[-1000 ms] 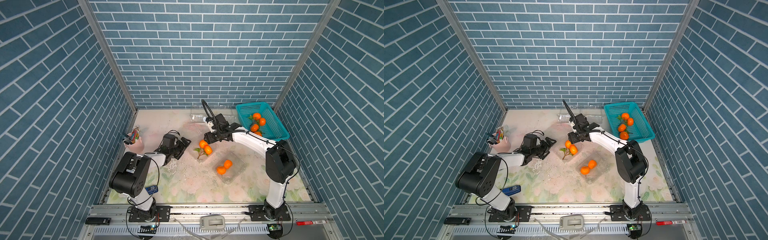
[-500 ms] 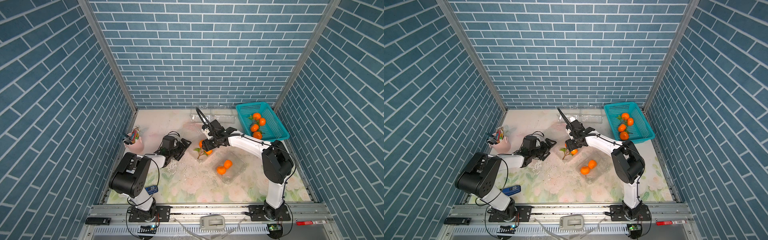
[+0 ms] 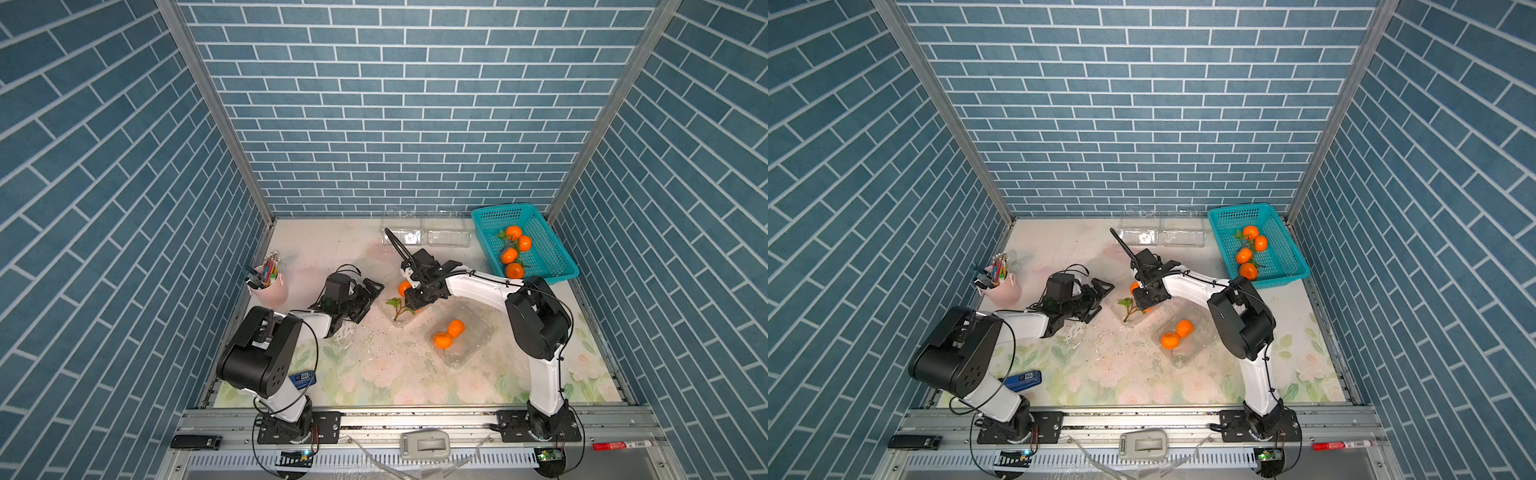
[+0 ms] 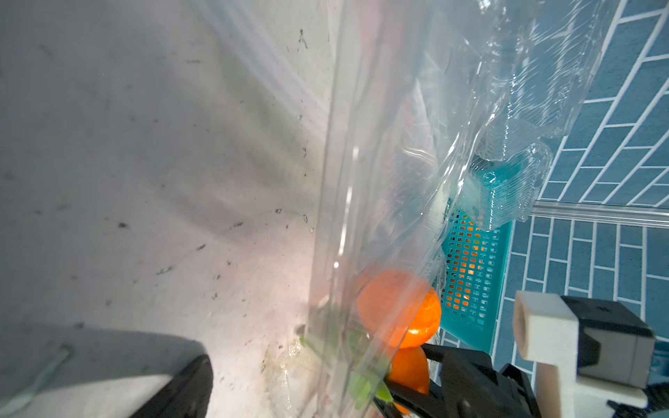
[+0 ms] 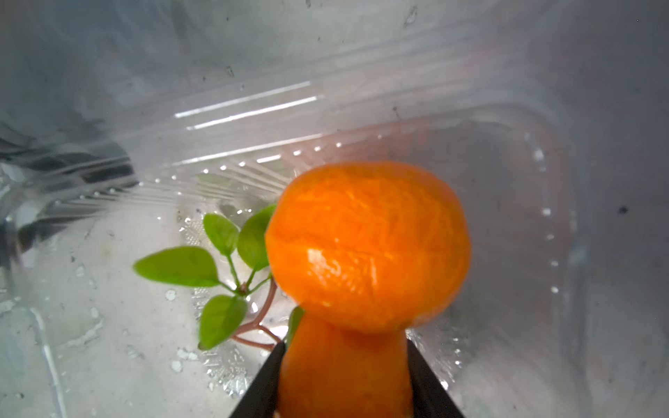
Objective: Take oranges out of containers
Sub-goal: Pick up the orange from the packing box, then place the orange in the basket.
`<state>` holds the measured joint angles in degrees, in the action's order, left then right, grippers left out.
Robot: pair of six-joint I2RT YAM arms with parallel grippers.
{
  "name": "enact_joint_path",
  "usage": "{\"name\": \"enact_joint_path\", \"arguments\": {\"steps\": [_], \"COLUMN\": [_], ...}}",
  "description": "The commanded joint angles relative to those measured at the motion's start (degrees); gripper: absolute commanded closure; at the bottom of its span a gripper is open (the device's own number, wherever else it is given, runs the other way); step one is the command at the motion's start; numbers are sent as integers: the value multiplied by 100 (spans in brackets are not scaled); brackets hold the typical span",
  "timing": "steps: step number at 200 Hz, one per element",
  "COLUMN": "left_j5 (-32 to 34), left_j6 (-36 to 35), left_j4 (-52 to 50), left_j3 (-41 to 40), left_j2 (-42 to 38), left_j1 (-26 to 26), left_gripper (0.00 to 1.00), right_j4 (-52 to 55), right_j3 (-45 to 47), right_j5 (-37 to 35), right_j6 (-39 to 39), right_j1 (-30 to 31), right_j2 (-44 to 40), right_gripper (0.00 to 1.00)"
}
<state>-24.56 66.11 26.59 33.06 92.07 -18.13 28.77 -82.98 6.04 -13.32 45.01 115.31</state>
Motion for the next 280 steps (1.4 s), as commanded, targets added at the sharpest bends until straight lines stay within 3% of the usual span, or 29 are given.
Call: {"name": "enact_joint_path", "arguments": {"steps": [1, 73, 130, 149, 214, 280], "left_j5": [69, 582, 878, 1040, 1387, 1116], "left_j6": [-122, -617, -970, -1141, -1666, -1689], "left_j4": [-262, -1807, -2815, -3078, -3378, -3092], "left_j3": [-40, 165, 653, 1009, 2825, 4694], "left_j2": [-234, -1396, -2078, -2167, -1064, 564], "left_j1": [-24, -23, -106, -273, -1308, -2088], "left_gripper": [1, 1, 1, 1, 1, 1], "right_j4": [260, 729, 664, 524, 347, 506], "right_j3": [-108, -633, -840, -790, -391, -241], "right_j5": [-68, -420, -139, 267, 965, 1157], "right_j6": [-26, -182, -610, -893, -1460, -1672], "right_j1": [34, -52, -384, -647, -2025, -3880], "right_j2": [43, -478, -833, -1109, -2368, -2600], "right_gripper": [68, 68, 69, 69, 69, 70]}}
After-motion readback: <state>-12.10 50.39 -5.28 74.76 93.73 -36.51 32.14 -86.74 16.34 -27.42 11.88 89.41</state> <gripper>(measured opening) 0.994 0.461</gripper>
